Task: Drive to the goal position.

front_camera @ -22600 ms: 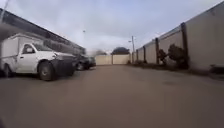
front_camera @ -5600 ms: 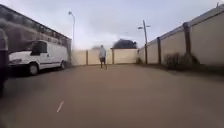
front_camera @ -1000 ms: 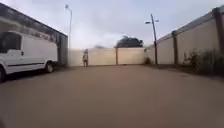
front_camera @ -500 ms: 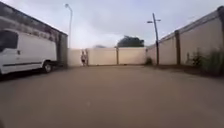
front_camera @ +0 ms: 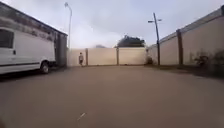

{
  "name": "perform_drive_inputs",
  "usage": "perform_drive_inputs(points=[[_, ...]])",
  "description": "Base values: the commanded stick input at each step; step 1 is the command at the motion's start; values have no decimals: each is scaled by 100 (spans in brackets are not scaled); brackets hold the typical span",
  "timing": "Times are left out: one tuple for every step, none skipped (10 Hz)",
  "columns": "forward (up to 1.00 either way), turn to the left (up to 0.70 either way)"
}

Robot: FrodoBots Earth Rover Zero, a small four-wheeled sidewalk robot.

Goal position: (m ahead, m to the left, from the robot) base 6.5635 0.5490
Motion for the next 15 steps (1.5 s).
perform_drive_inputs(points=[[50,0],[50,0],[50,0],[50,0],[50,0],[50,0],[50,0],[50,0],[50,0],[50,0],[50,0],[50,0],[50,0],[50,0],[50,0]])
